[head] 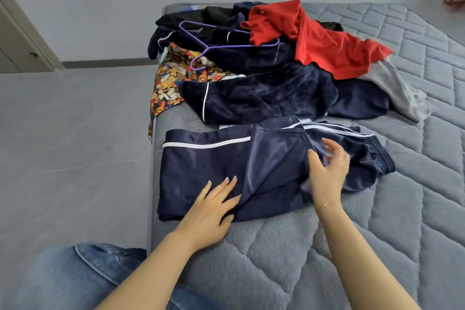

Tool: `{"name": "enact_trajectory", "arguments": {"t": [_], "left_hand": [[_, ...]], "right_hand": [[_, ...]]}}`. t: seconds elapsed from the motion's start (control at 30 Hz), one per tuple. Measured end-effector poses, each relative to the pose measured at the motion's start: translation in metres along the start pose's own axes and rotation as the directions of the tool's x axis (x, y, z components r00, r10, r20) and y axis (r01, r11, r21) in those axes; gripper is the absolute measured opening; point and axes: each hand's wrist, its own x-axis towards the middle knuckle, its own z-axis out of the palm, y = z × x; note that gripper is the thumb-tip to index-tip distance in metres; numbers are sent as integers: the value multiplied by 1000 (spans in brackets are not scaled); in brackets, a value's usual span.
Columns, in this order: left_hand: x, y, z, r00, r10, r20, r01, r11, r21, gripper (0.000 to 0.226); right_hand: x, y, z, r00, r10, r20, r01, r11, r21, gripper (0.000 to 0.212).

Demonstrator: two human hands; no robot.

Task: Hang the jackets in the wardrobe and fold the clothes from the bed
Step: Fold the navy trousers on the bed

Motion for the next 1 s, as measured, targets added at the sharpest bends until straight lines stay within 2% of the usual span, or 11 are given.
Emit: {"name": "enact_trajectory", "arguments": {"t": [0.07, 0.2, 0.3, 0.43, 0.53, 0.6, 0.67, 0.73, 0.83, 0.9, 1.0], "left_hand": [[1, 0, 0, 1000, -23, -7, 23, 1000, 9, 49], [4, 3, 1, 997, -72, -19, 72, 997, -25, 49], [2, 3, -2, 996, -89, 10, 89, 995, -51, 52], [2, 8, -9, 993, -29, 115, 47, 988, -150, 52], [2, 8, -17, 982, 50, 180, 2, 961, -277, 46], [5, 4, -26, 983, 29, 183, 47, 916, -398, 35], [12, -7, -42, 992, -103, 67, 123, 814, -568, 20], [20, -29, -64, 941, -292, -174, 120, 764, -634, 20], [37, -72, -93, 836, -394, -381, 175, 851, -495, 27], [50, -100, -100, 855, -415, -312, 278, 874, -399, 26], [59, -128, -91, 877, -467, -116, 416, 857, -304, 32]], "right_hand": [[5, -7, 2, 976, -134, 170, 184, 926, -330, 19], [21, -31, 39, 864, 246, 439, 28, 848, -529, 73], [34, -41, 60, 823, 318, 471, 81, 755, -650, 95], [52, -38, 65, 791, 388, 474, 114, 667, -736, 99], [61, -40, 66, 700, 536, 472, -38, 688, -724, 111], [69, -40, 66, 605, 640, 474, -138, 670, -729, 110], [72, -39, 65, 568, 666, 483, -119, 648, -753, 91], [67, -36, 63, 614, 610, 501, -43, 660, -750, 61], [54, -26, 57, 749, 427, 506, -68, 810, -583, 27], [47, -13, 47, 827, 356, 434, -196, 908, -370, 12], [39, 5, 27, 835, 405, 372, -404, 911, -84, 21]]}}
